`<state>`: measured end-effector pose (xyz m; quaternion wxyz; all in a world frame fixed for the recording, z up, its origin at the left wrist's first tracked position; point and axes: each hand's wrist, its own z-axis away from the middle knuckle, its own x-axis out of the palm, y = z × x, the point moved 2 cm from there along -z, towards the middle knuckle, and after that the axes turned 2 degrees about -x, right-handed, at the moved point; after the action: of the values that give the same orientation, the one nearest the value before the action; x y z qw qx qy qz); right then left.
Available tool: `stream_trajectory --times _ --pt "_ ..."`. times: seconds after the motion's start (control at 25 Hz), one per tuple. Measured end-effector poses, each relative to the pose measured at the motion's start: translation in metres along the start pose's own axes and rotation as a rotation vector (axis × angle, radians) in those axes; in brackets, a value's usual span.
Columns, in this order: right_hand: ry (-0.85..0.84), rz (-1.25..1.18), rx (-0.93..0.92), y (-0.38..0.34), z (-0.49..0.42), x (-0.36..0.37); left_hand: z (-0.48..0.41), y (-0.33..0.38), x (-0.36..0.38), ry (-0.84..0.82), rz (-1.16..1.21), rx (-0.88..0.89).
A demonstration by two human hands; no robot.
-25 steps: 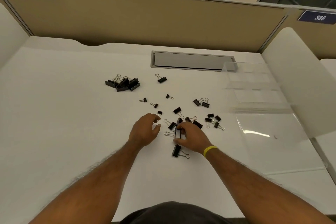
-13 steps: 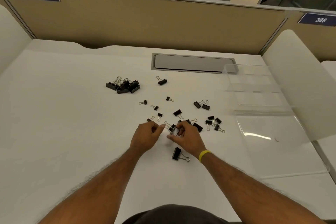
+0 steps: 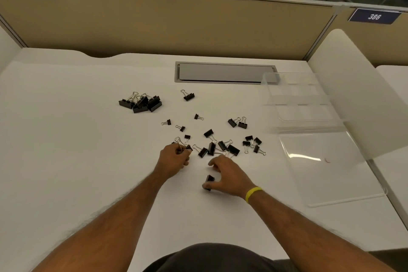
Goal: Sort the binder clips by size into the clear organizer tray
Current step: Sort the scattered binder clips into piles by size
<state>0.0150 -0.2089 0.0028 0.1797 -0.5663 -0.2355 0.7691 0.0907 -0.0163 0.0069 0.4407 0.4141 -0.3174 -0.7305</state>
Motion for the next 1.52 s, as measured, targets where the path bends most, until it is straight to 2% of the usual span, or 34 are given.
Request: stream_trajectory --times 0.08,0.16,0.4,0.64,0.88,1.08,1.2,1.28,1.4,1.52 --pt "-0.029 0.136 -0.019 0.006 0.01 0.01 0.0 -0.005 -0.005 0.013 0.01 0.007" --pt "0.018 0.188 -0.038 0.008 0.015 0.017 0.002 -0.009 -0.006 0.017 -0.002 0.016" --pt "0.189 0.117 -0.154 -0.001 0.012 0.008 0.006 -0.007 0.005 -0.005 -0.19 0.108" --pt "0.257 -0.01 -0.227 -0.013 -0.002 -0.011 0.013 0.003 0.029 -0.207 0.141 -0.024" --pt "0.252 -0.01 -0.254 -0.013 -0.012 -0.016 0.017 0.008 0.032 -0.314 0.273 -0.076" --pt "0.24 -0.007 -0.282 -0.017 -0.029 -0.025 0.009 0.011 0.029 -0.304 0.396 -0.075" --pt "0.284 -0.111 -0.215 -0.019 -0.042 -0.03 -0.003 0.019 0.026 -0.218 0.47 -0.091" --pt "0.342 -0.265 -0.108 -0.022 -0.054 -0.032 -0.014 0.028 0.023 -0.154 0.511 -0.086" --pt "0.253 -0.605 0.122 -0.029 -0.08 -0.038 -0.035 0.045 0.015 -0.101 0.492 -0.065" --pt "0.216 -0.736 0.163 -0.035 -0.116 -0.045 -0.064 0.064 0.008 -0.088 0.454 -0.07"
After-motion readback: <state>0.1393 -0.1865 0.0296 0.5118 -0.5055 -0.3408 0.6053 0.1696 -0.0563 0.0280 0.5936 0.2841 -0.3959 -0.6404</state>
